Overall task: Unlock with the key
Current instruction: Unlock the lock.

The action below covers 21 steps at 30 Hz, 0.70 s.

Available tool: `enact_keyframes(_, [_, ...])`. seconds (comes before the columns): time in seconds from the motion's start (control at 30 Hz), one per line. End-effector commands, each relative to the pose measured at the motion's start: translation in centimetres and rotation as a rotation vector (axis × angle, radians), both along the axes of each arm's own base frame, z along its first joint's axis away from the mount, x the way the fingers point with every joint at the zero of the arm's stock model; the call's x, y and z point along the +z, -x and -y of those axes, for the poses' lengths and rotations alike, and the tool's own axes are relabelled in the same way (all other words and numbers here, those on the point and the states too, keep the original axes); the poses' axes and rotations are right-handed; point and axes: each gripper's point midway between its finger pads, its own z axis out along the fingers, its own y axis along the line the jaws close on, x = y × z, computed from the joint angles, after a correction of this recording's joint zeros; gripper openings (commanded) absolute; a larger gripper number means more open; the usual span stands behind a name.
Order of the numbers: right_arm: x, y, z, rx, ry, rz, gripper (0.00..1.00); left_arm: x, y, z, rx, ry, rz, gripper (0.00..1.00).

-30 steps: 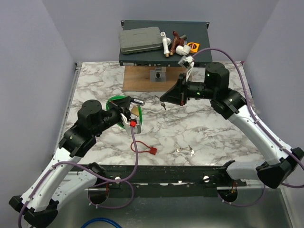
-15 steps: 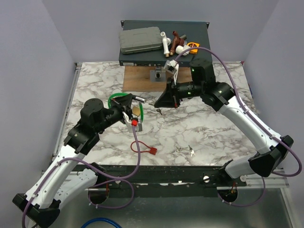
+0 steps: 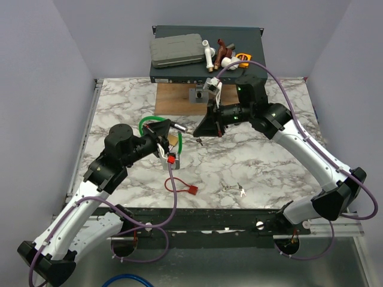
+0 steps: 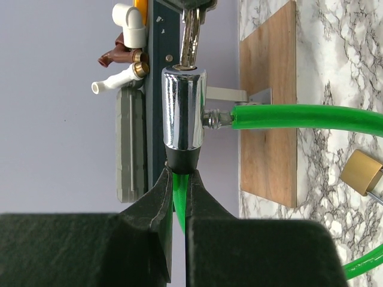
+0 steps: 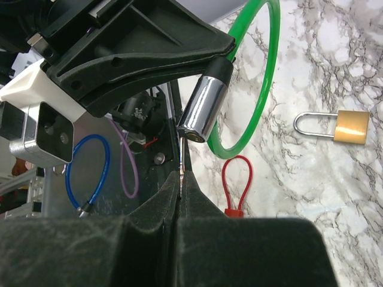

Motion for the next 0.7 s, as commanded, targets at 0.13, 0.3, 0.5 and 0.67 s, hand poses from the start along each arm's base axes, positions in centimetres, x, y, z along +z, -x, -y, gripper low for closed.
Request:
enact_keyframes(0.13, [-0.2,-0.6,-0.2,-0.037,0.003,0.021,0.01,1.7,1.1,0.7,-0.065,0.005,0.096,0.00])
enact_keyframes(0.3, [-0.5,-0.8,-0.2,-0.053,0.010,0.017,0.01,1.6,1.2,0.7,-0.065,0.007,0.097,0.00])
enact_keyframes(0.5, [-1.1,-1.1,0.0,-0.075,0.026,0.011,0.01,1.4,1.2,0.7,-0.063,0.005,0.097,0.00])
enact_keyframes(0.67, [-1.2,-1.1,0.2,-0.091,0.024,0.019,0.01,1.4,1.4,0.7,-0.068,0.005,0.104,0.00])
